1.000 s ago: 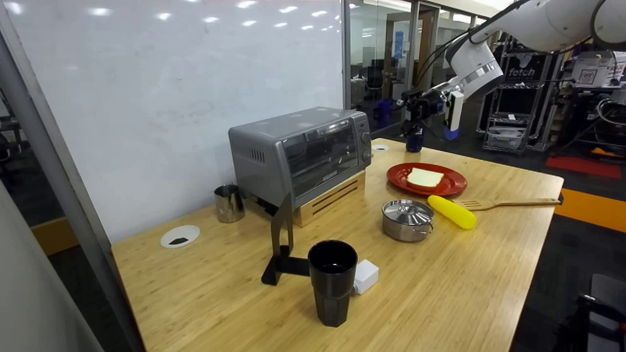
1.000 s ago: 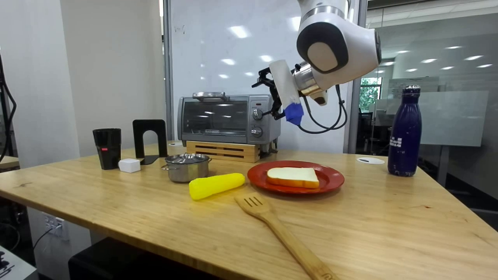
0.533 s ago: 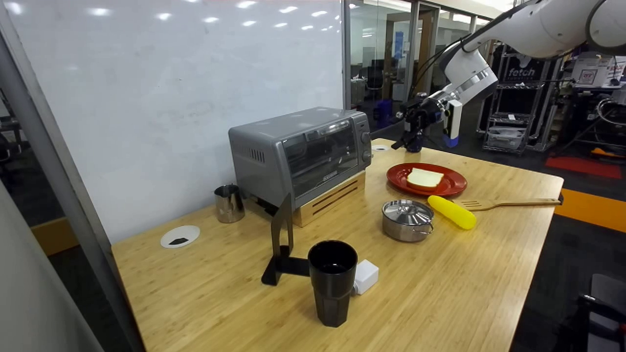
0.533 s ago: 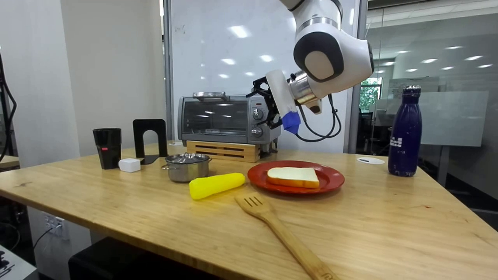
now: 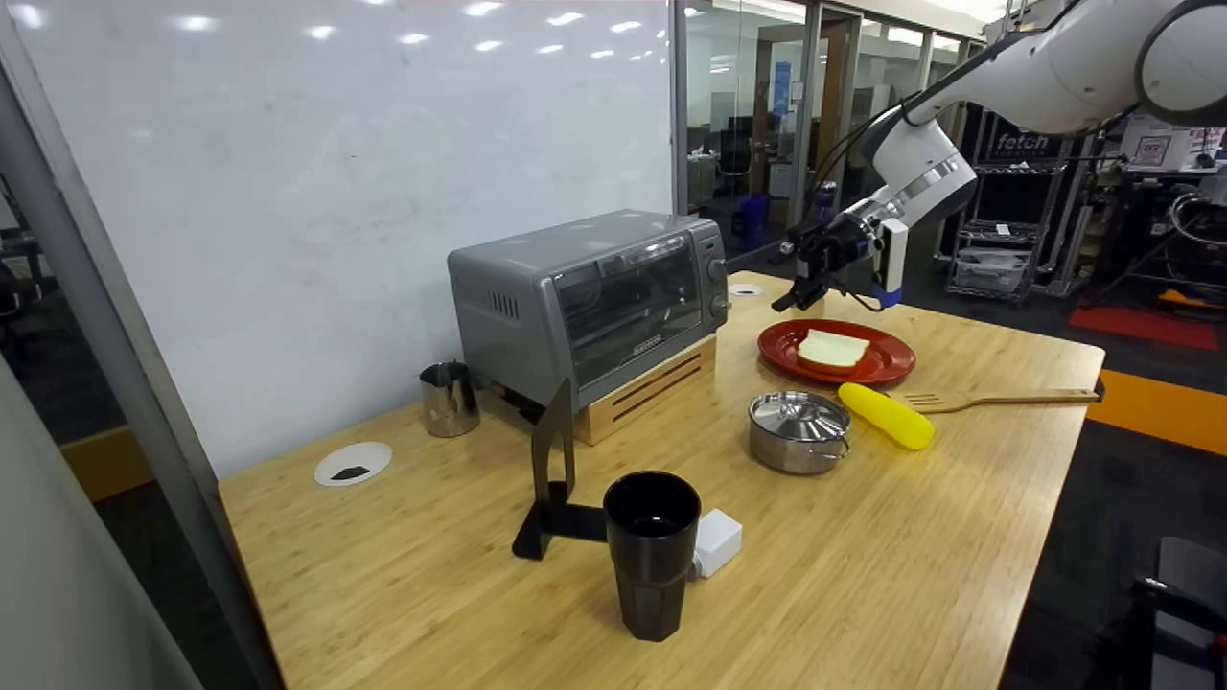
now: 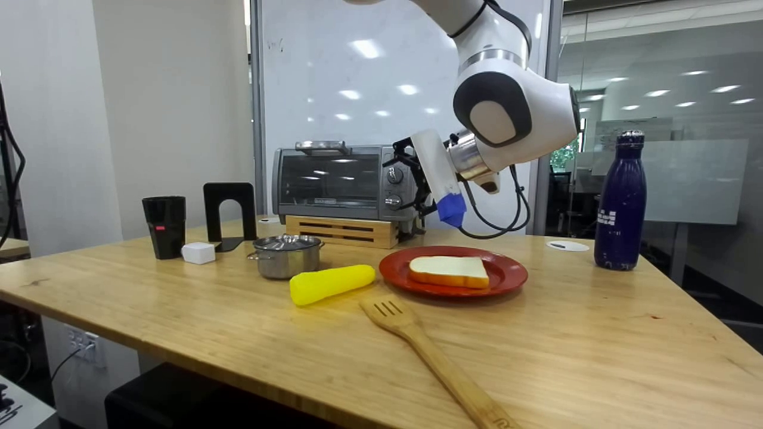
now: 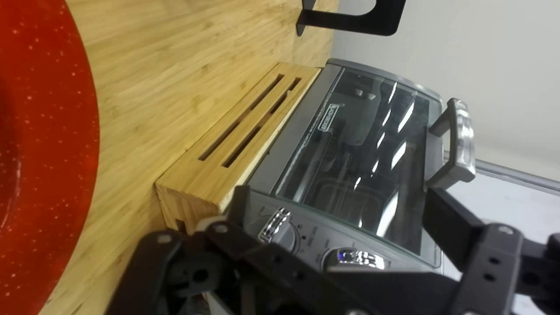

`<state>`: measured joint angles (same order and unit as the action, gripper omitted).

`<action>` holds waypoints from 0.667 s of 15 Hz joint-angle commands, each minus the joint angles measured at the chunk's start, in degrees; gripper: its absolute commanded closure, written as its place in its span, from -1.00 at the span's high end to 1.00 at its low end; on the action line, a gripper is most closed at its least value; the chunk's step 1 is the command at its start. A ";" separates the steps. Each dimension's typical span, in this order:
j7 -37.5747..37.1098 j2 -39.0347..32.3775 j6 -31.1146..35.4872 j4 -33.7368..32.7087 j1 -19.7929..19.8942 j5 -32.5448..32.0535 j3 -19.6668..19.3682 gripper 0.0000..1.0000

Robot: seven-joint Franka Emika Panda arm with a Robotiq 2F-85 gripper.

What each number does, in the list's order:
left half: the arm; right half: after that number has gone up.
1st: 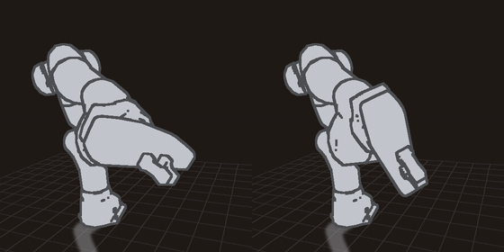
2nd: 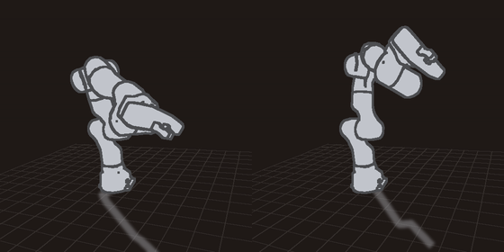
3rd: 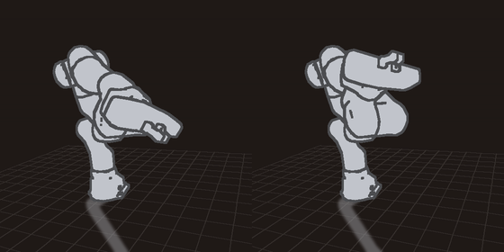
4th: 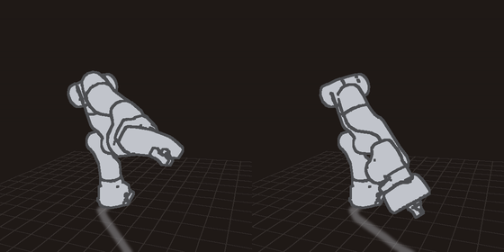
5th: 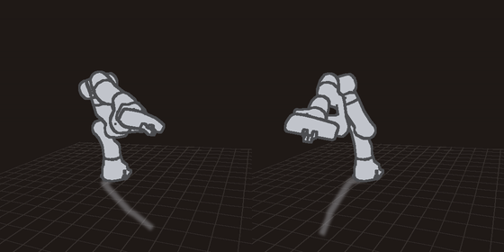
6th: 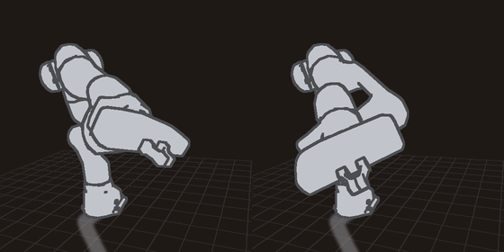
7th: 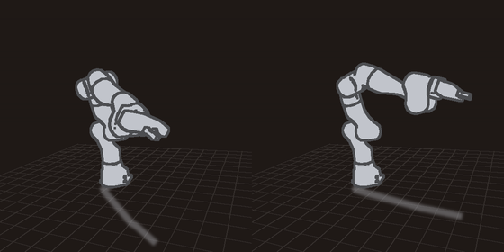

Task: Twist the bottom knob of the grey microwave oven.

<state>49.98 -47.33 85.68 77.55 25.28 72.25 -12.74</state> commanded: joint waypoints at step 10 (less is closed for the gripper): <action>-0.18 0.00 1.85 -0.18 1.01 -0.57 1.56 1.00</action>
<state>50.04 -47.32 87.10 77.62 25.30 72.51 -12.53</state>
